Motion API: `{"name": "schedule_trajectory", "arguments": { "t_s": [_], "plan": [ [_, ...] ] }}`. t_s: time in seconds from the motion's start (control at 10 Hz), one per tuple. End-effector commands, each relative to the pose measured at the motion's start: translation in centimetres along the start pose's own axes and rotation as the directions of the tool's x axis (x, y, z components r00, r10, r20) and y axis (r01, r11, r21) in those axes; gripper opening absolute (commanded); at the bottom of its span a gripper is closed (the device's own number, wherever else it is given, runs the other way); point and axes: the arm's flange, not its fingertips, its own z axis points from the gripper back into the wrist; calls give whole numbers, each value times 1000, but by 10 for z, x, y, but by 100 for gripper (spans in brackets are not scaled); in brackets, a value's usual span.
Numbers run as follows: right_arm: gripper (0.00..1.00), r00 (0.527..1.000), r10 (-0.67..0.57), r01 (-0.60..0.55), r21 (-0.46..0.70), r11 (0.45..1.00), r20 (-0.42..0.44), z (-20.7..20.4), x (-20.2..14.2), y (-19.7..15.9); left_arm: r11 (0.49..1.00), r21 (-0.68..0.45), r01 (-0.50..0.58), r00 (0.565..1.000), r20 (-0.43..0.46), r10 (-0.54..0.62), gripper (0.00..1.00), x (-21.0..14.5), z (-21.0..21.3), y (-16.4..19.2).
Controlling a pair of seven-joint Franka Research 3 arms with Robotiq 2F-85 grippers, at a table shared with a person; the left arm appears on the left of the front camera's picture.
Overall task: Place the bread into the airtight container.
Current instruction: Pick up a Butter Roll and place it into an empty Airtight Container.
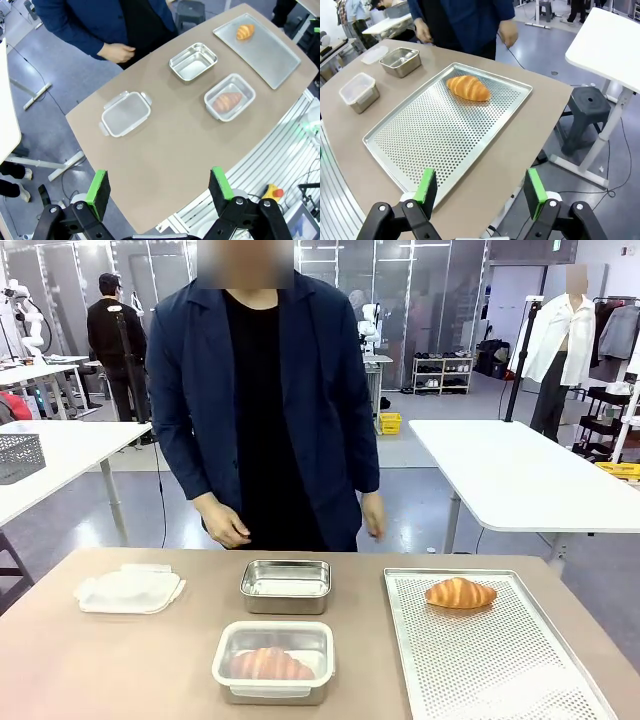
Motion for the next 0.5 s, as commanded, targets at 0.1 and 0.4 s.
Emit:
{"name": "schedule_trajectory", "arguments": {
  "t_s": [0.1,0.4],
  "plan": [
    [88,975,191,-196,-27,980,-112,1,41,31,1000,-6,5,1000,3,-5,100,1,1,0],
    [88,842,459,-446,114,888,-284,-44,121,62,1000,-6,5,1000,3,-5,100,1,1,0]
  ]
}}
